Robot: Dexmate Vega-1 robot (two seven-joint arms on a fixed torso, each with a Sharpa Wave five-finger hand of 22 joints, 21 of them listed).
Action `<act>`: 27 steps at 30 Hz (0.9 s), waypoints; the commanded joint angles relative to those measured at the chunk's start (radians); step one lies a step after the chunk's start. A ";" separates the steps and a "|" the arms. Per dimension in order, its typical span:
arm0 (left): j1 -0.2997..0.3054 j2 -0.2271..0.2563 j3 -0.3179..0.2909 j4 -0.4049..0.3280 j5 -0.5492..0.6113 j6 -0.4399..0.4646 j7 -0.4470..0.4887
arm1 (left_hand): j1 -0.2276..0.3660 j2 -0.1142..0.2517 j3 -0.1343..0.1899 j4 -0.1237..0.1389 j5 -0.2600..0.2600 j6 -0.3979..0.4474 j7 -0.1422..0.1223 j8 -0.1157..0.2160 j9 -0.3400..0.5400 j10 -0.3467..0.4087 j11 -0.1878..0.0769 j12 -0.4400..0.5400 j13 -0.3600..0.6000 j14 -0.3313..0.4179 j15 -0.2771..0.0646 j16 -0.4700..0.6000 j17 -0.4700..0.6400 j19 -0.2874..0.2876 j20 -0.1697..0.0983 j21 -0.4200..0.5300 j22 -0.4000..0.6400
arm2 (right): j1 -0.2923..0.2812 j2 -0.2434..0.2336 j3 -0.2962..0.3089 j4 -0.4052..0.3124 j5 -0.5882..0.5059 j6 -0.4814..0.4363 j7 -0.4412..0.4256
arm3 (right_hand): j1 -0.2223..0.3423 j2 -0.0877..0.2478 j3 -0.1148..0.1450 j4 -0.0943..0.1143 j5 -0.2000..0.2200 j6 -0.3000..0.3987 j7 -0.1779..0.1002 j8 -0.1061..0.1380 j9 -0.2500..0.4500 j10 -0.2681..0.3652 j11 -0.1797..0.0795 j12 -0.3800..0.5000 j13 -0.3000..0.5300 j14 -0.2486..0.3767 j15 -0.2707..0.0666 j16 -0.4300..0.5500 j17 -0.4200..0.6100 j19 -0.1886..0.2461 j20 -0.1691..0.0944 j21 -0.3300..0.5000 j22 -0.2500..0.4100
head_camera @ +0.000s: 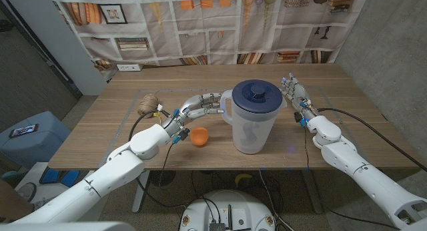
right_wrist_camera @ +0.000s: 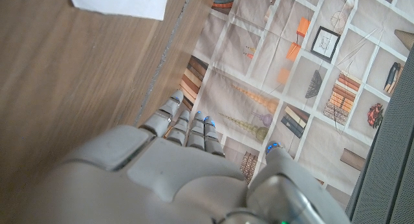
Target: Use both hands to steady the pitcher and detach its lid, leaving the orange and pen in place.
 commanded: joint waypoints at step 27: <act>-0.045 0.040 -0.017 0.008 -0.109 0.057 -0.089 | 0.055 0.070 -0.078 0.012 0.008 0.227 0.023 0.002 0.001 0.221 0.007 0.008 -0.002 0.183 -0.162 0.013 0.002 0.096 -0.142 0.005 0.002 | -0.047 -0.018 0.011 -0.070 -0.022 -0.031 -0.069 | -0.001 0.003 0.018 -0.007 -0.005 0.009 -0.001 0.005 0.003 0.006 0.004 0.005 0.002 0.007 0.000 0.009 -0.002 0.004 0.005 0.006 0.002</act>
